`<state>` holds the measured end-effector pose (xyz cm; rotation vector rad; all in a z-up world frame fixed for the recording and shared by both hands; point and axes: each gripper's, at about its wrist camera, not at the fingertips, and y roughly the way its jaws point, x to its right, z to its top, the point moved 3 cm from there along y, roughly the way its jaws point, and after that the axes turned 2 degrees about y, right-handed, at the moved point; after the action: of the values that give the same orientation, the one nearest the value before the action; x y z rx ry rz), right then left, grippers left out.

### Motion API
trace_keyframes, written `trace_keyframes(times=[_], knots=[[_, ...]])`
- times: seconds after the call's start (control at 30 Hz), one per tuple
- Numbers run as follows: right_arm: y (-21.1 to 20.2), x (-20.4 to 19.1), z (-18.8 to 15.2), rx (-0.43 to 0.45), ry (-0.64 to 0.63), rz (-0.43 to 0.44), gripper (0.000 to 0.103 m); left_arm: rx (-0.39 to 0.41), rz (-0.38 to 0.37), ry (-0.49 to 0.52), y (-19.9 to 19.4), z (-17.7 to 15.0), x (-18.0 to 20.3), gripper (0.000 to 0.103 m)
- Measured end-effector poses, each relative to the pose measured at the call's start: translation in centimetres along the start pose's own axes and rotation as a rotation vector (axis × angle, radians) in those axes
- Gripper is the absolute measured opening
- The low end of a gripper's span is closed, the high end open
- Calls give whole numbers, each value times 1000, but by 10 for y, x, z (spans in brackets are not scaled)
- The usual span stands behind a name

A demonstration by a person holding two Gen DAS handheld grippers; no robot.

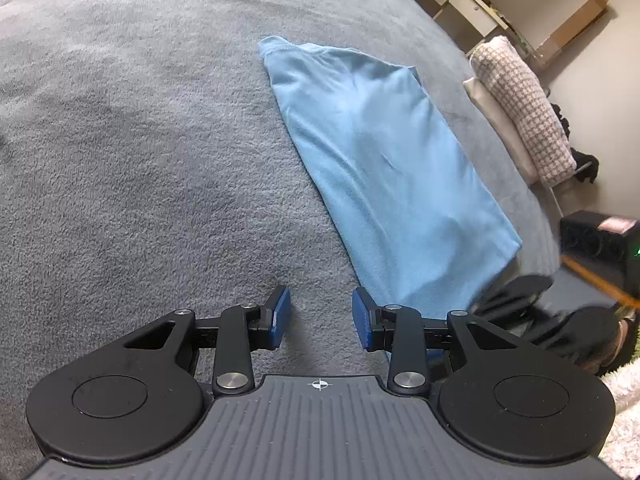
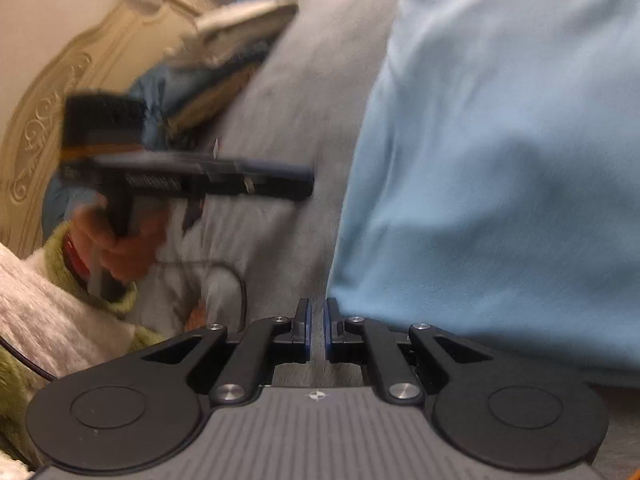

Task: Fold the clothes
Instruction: 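Move both open grippers back from the flattened light-blue shirt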

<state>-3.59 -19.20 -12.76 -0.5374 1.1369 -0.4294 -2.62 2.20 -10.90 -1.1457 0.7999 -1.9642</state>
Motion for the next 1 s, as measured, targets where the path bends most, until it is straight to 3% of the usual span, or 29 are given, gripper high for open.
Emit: trace_keyframes(times=[0.13,0.2,0.37,0.47,0.53,0.67,0.87,0.93,1.0], knots=[[-22,14,14,130,62,-2,7,29,8,19,-2,3,3,34],[-18,22,12,113,56,-60,7,66,13,40,-3,5,7,33],[-14,36,-3,128,132,-9,5,208,-46,133,0,13,28,33],[-9,42,-7,154,181,16,4,184,-72,187,19,11,35,33],[-8,43,-8,158,180,19,4,146,-43,210,26,5,32,27],[-11,45,-10,155,162,9,4,109,-5,220,22,-4,21,27],[-8,47,-10,167,193,31,4,186,-18,300,15,17,37,26],[-8,49,-10,166,202,38,4,180,-35,306,28,27,39,26],[-10,51,-10,164,202,39,4,141,0,294,45,29,33,26]])
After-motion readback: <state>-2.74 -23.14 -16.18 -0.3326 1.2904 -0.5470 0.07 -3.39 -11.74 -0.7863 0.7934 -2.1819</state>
